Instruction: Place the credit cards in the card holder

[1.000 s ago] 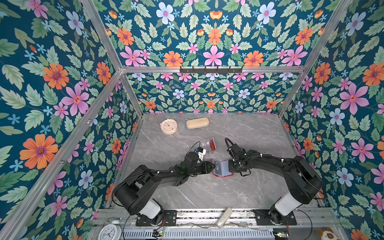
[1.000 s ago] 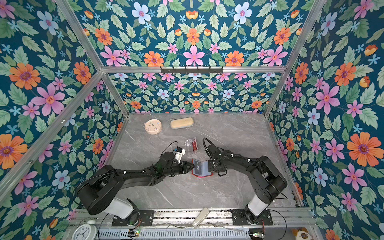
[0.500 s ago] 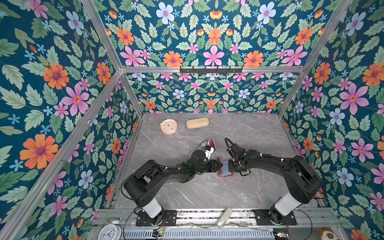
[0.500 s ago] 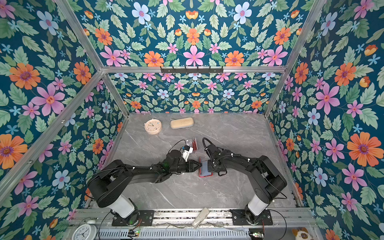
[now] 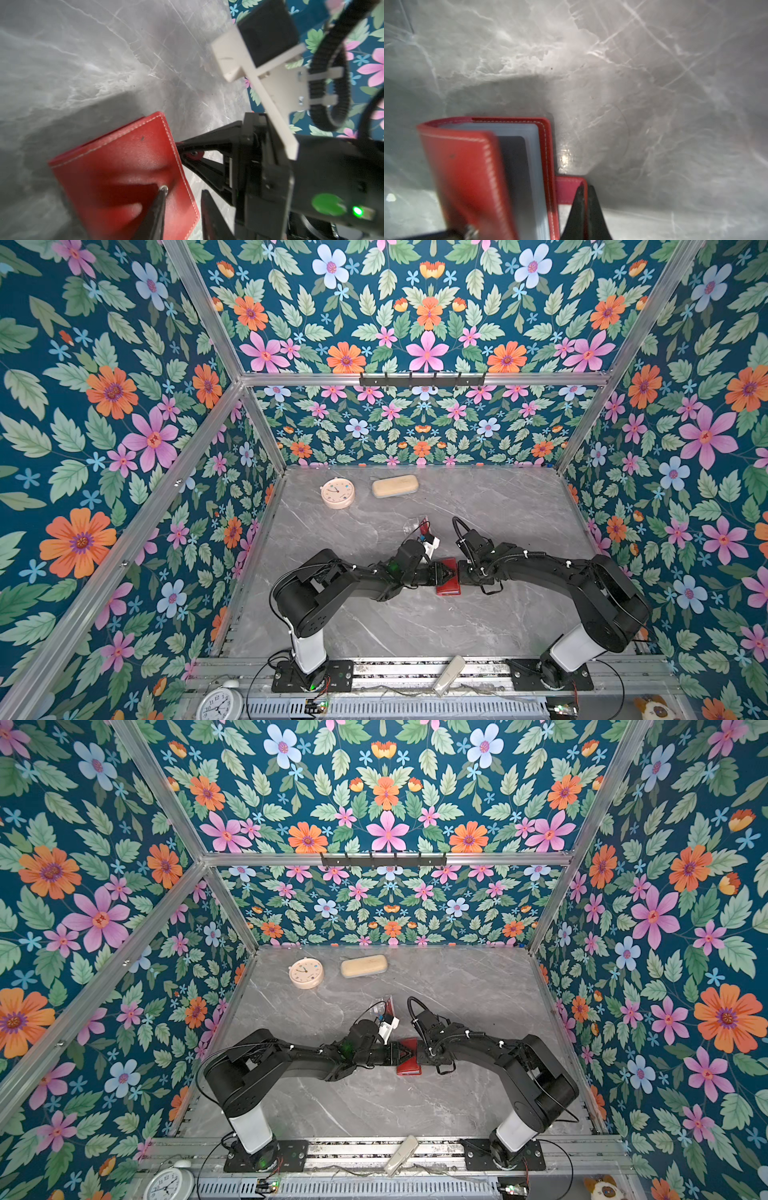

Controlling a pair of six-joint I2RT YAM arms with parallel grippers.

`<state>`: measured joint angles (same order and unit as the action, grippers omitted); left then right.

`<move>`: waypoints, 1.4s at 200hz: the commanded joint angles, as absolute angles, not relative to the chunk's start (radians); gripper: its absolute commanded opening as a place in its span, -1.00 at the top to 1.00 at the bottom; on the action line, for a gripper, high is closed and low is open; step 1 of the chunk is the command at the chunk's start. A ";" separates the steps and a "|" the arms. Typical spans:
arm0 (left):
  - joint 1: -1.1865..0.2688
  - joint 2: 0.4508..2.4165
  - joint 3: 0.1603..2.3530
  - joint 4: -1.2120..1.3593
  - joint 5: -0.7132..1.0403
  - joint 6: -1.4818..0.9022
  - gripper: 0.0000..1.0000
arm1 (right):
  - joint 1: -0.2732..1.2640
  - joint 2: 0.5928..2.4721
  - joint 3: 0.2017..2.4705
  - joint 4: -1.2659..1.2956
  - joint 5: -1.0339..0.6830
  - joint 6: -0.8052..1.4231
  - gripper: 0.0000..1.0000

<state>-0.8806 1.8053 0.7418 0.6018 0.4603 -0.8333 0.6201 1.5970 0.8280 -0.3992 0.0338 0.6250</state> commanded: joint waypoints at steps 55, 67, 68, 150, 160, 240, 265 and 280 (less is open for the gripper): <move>-0.904 1.851 0.813 0.371 0.330 -0.770 0.42 | 0.620 1.480 0.768 -0.398 0.023 0.652 1.00; -0.906 1.857 0.821 0.354 0.320 -0.767 0.42 | 0.620 1.462 0.762 -0.382 0.012 0.649 1.00; -0.906 1.857 0.822 0.353 0.319 -0.767 0.42 | 0.620 1.460 0.761 -0.380 0.011 0.649 1.00; -0.913 1.865 0.818 0.330 0.287 -0.775 0.48 | 0.620 1.480 0.736 -0.180 -0.167 0.645 1.00; -0.914 1.864 0.815 0.329 0.284 -0.773 0.50 | 0.620 1.493 0.739 -0.176 -0.167 0.650 1.00; -0.917 1.811 0.800 0.309 0.243 -0.731 0.52 | 0.620 1.570 0.764 -0.256 -0.107 0.645 0.98; -0.918 1.830 0.800 0.288 0.230 -0.732 0.54 | 0.620 1.572 0.776 -0.258 -0.125 0.629 0.90; -0.919 1.836 0.794 0.287 0.226 -0.738 0.58 | 0.619 1.566 0.784 -0.255 -0.150 0.620 0.72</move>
